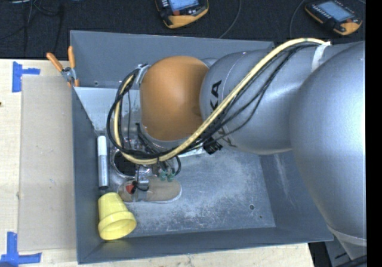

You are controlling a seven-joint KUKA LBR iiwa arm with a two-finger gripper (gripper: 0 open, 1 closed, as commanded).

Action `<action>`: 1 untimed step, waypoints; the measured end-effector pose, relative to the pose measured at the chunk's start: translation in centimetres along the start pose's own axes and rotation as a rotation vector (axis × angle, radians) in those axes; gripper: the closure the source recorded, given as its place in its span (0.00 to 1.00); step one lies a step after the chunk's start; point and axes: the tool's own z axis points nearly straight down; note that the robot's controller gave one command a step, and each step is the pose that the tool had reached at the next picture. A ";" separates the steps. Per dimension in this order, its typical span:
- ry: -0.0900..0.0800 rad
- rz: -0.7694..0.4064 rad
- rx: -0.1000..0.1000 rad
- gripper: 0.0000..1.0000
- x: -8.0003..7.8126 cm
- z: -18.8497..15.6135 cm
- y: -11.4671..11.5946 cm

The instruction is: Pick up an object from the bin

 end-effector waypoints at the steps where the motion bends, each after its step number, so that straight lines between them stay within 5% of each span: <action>1: -0.007 0.007 -0.002 1.00 -0.2 -0.4 -0.1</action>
Offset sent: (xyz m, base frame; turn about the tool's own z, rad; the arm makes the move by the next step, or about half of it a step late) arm 0.0000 0.0000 0.0000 0.0000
